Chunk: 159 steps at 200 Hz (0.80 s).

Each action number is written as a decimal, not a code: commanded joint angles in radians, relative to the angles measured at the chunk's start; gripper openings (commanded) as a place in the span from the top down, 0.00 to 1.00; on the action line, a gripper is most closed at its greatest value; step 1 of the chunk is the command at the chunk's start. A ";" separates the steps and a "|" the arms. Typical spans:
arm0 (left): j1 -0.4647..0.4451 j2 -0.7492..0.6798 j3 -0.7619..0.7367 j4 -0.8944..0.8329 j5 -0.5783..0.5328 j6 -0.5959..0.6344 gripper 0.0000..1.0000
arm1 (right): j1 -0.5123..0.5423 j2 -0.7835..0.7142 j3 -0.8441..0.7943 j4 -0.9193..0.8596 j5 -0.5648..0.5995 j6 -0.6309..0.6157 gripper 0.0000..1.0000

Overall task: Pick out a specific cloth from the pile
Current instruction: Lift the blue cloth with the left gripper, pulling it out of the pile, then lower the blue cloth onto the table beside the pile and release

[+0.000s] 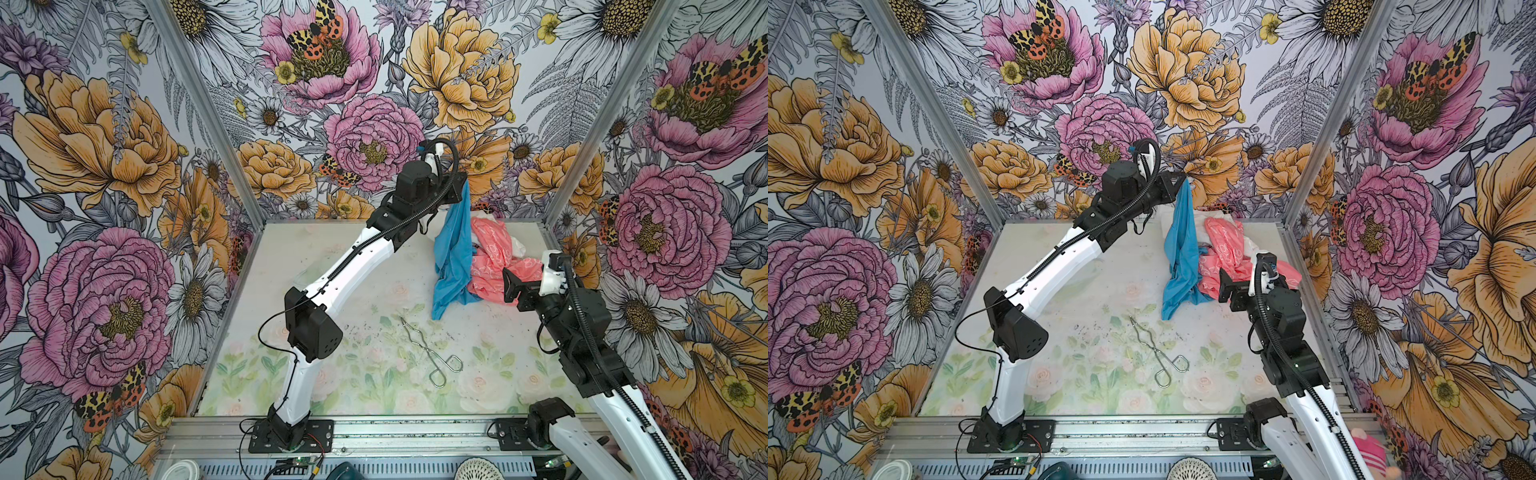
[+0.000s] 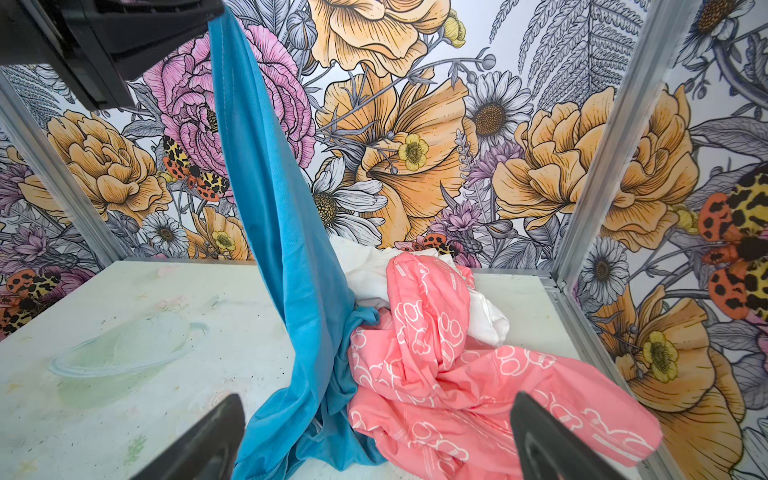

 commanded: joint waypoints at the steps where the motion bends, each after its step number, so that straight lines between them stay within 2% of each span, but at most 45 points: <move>1: 0.022 -0.051 0.028 -0.026 -0.013 0.054 1.00 | 0.007 -0.003 -0.002 0.001 -0.009 0.015 0.01; 63: 0.085 -0.128 -0.013 -0.111 -0.068 0.163 1.00 | 0.006 0.007 0.004 0.003 -0.012 0.013 0.00; 130: 0.183 -0.281 -0.341 -0.089 -0.162 0.215 1.00 | 0.006 0.018 0.009 0.003 -0.019 0.009 0.01; 159: 0.243 -0.362 -0.526 -0.014 -0.169 0.196 0.89 | 0.006 0.032 0.015 0.003 -0.027 0.008 0.00</move>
